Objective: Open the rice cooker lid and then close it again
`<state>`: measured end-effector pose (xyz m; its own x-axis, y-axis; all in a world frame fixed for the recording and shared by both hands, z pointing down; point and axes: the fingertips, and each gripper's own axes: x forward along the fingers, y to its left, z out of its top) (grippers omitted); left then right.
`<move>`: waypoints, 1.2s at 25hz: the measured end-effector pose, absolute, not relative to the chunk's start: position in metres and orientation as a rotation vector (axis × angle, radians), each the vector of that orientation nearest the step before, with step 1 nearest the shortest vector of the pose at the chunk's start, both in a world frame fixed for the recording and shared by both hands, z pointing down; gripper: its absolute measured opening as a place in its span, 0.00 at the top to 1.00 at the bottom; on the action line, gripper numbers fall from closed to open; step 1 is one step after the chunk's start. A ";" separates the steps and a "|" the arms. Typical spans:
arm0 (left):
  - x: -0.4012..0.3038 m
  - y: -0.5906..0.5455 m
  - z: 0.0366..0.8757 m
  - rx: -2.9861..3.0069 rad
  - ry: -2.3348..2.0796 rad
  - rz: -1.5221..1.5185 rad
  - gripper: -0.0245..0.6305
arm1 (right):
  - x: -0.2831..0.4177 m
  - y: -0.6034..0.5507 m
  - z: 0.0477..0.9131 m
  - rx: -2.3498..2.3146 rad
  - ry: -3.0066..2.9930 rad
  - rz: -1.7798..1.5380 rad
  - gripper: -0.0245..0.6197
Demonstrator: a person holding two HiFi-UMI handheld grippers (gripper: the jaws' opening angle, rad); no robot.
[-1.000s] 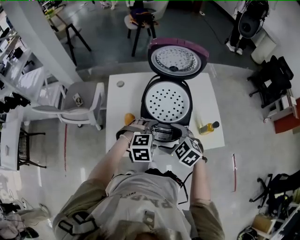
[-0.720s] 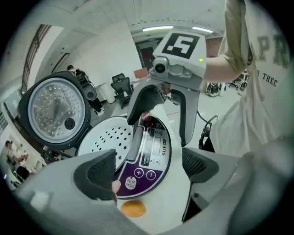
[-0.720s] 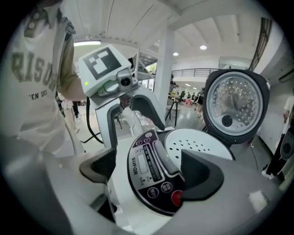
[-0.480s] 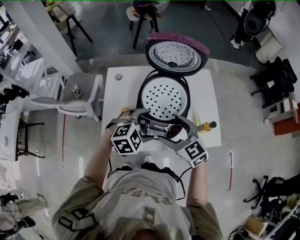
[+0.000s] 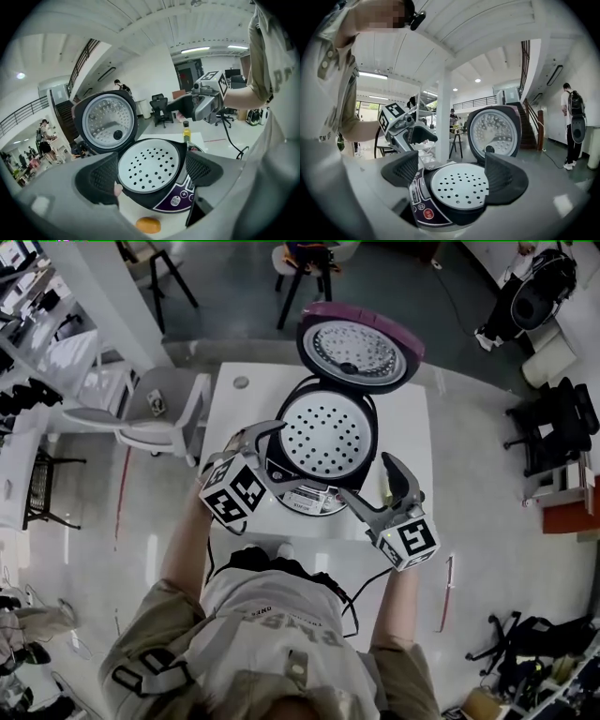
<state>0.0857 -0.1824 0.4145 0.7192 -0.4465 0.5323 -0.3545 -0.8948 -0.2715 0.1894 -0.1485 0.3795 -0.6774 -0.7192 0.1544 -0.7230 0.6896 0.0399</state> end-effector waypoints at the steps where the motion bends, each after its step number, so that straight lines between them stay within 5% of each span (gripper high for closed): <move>1: 0.083 -0.187 0.411 -2.762 0.677 -0.913 0.25 | 0.194 -0.152 0.377 1.206 -2.747 0.039 0.28; 30: 0.063 -0.337 0.383 -2.734 0.740 -0.846 0.25 | 0.264 -0.263 0.346 1.479 -2.610 0.037 0.28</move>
